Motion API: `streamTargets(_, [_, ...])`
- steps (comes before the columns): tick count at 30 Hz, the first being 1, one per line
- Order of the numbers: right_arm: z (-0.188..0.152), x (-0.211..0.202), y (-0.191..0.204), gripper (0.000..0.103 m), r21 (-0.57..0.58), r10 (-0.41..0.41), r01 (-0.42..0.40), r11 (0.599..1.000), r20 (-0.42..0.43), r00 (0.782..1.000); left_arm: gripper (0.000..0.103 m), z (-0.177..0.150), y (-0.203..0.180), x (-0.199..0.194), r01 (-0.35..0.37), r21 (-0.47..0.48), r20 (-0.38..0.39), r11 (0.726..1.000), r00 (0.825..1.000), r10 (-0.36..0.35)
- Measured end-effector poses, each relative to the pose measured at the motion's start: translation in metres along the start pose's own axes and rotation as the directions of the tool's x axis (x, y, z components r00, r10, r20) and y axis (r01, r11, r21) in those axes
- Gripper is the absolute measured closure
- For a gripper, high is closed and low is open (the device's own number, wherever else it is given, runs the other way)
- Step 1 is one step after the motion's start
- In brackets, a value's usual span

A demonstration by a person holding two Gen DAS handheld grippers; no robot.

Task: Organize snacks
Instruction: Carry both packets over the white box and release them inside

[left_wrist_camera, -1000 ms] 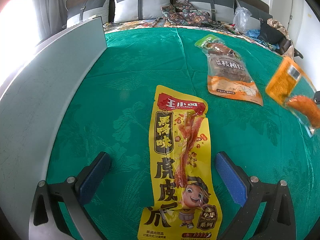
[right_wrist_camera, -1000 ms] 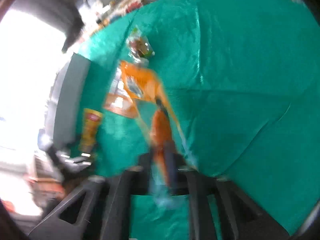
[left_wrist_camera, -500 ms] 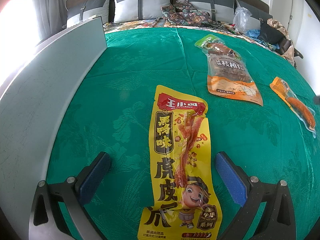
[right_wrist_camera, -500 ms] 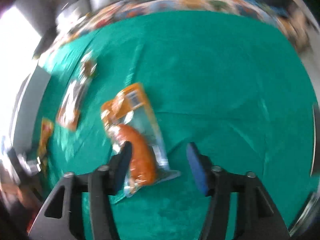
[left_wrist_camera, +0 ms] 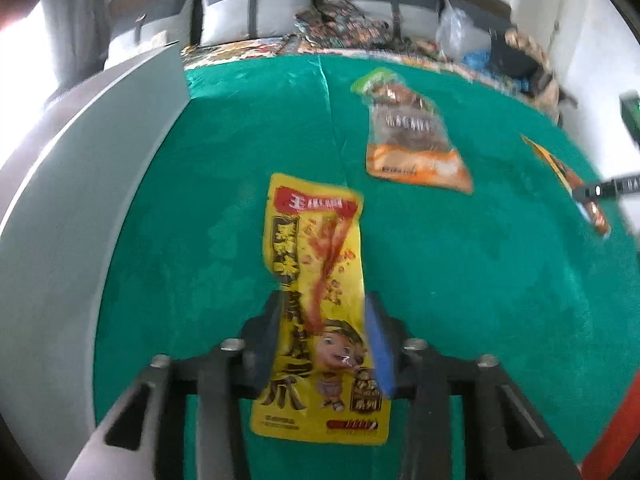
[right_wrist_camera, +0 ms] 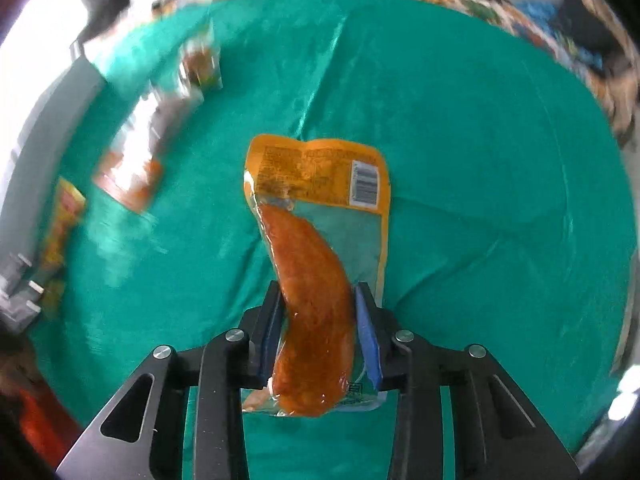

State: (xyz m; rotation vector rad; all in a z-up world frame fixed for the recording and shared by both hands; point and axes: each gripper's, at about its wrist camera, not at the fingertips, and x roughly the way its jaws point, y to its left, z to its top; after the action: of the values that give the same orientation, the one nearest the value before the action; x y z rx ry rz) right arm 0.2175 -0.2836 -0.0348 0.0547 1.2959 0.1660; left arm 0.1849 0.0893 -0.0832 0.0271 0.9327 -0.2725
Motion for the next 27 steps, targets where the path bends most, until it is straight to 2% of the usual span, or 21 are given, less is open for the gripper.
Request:
streamTargets(1, [-0.006, -0.012, -0.006, 0.068, 0.042, 0.047, -0.048, 0.998, 0.040, 0.998, 0.069, -0.002, 0.006, -0.005, 0.035, -0.046, 0.003, 0.998, 0.999, -0.035])
streamTargets(3, [-0.017, -0.029, -0.015, 0.067, 0.096, 0.103, -0.111, 0.989, 0.086, 0.991, 0.070, -0.007, 0.009, -0.014, 0.057, -0.087, 0.019, 0.995, 0.998, -0.056])
streamTargets(6, [-0.031, -0.032, -0.014, 0.067, 0.122, 0.114, -0.123, 0.985, 0.077, 0.990, 0.070, -0.013, 0.015, -0.030, 0.102, -0.154, 0.042, 0.983, 0.994, -0.097])
streamTargets(8, [-0.035, -0.038, -0.009, 0.067, 0.147, 0.170, -0.182, 0.972, 0.091, 0.981, 0.070, -0.012, 0.019, -0.048, 0.135, -0.197, 0.071, 0.971, 0.990, -0.123])
streamTargets(11, [-0.030, -0.056, 0.028, 0.067, 0.142, 0.282, -0.302, 0.943, 0.146, 0.948, 0.070, -0.003, 0.033, -0.089, 0.199, -0.265, 0.149, 0.944, 0.975, -0.164])
streamTargets(14, [-0.005, -0.079, 0.086, 0.066, 0.080, 0.406, -0.428, 0.900, 0.198, 0.892, 0.070, 0.010, 0.064, -0.135, 0.222, -0.307, 0.232, 0.925, 0.960, -0.154])
streamTargets(16, [0.016, -0.095, 0.137, 0.066, 0.015, 0.492, -0.507, 0.862, 0.218, 0.843, 0.070, 0.018, 0.093, -0.164, 0.187, -0.327, 0.268, 0.926, 0.958, -0.099])
streamTargets(19, [0.044, -0.107, 0.222, 0.066, -0.078, 0.596, -0.593, 0.801, 0.202, 0.778, 0.069, 0.025, 0.144, -0.196, 0.072, -0.369, 0.280, 0.927, 0.959, 0.037])
streamTargets(21, [0.059, -0.110, 0.283, 0.064, -0.136, 0.641, -0.627, 0.767, 0.180, 0.746, 0.066, 0.023, 0.179, -0.208, -0.032, -0.405, 0.249, 0.914, 0.958, 0.143])
streamTargets(22, [0.065, -0.109, 0.314, 0.060, -0.167, 0.661, -0.640, 0.750, 0.172, 0.730, 0.060, 0.020, 0.192, -0.210, -0.073, -0.418, 0.231, 0.906, 0.956, 0.183])
streamTargets(23, [0.069, -0.110, 0.347, 0.056, -0.196, 0.680, -0.652, 0.733, 0.164, 0.715, 0.053, 0.015, 0.210, -0.212, -0.143, -0.437, 0.194, 0.888, 0.949, 0.248])
streamTargets(24, [0.070, -0.111, 0.369, 0.049, -0.215, 0.686, -0.653, 0.726, 0.163, 0.709, 0.049, 0.010, 0.220, -0.212, -0.188, -0.446, 0.169, 0.875, 0.942, 0.288])
streamTargets(25, [0.071, -0.110, 0.395, 0.040, -0.231, 0.681, -0.643, 0.730, 0.161, 0.715, 0.040, 0.004, 0.232, -0.211, -0.236, -0.447, 0.140, 0.863, 0.934, 0.328])
streamTargets(26, [0.070, -0.108, 0.413, 0.036, -0.243, 0.680, -0.640, 0.729, 0.151, 0.718, 0.030, -0.001, 0.237, -0.211, -0.272, -0.446, 0.116, 0.852, 0.927, 0.357])
streamTargets(27, [0.070, -0.107, 0.431, 0.035, -0.255, 0.676, -0.634, 0.730, 0.139, 0.723, 0.025, -0.006, 0.242, -0.211, -0.301, -0.448, 0.100, 0.842, 0.919, 0.382])
